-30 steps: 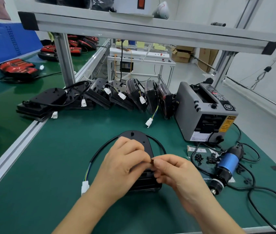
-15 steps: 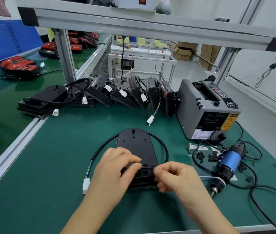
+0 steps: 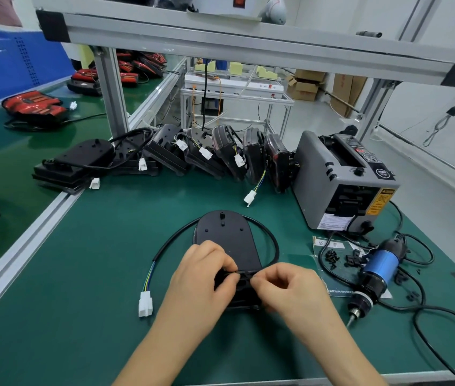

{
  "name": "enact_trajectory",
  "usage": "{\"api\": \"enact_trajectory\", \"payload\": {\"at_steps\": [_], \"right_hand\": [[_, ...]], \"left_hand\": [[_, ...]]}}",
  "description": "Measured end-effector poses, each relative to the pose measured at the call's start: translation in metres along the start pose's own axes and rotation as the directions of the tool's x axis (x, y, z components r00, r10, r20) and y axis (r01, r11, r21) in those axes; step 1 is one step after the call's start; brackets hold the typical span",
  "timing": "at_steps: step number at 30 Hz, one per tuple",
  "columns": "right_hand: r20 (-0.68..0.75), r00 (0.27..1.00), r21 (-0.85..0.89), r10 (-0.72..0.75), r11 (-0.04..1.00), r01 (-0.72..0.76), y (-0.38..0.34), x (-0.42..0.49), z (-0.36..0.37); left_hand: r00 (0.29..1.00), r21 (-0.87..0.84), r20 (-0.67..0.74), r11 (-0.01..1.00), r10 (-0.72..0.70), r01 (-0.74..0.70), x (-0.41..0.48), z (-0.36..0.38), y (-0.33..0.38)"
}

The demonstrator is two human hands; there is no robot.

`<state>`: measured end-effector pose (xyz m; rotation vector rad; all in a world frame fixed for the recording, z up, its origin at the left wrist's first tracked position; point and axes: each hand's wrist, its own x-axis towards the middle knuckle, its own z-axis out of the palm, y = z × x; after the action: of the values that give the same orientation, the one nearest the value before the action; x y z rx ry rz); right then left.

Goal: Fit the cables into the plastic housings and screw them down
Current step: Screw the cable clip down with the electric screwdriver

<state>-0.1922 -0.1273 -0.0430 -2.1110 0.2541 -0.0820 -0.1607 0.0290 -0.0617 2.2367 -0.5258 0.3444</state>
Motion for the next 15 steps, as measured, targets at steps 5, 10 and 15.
{"api": "enact_trajectory", "payload": {"at_steps": [5,10,15], "right_hand": [[-0.038,0.999,-0.039,-0.036,0.999,0.035,0.001,0.003,0.003],[-0.069,0.991,-0.122,-0.113,0.987,0.104,0.005,0.003,0.006],[-0.116,0.952,-0.239,-0.284,0.938,0.251,0.011,0.008,0.008]], "left_hand": [[1.000,-0.028,-0.005,0.999,0.016,-0.016,-0.001,0.001,-0.002],[0.999,-0.045,0.003,0.998,0.033,-0.033,-0.001,0.001,-0.004],[0.999,-0.093,-0.014,0.995,0.044,-0.045,-0.002,0.002,-0.007]]}}
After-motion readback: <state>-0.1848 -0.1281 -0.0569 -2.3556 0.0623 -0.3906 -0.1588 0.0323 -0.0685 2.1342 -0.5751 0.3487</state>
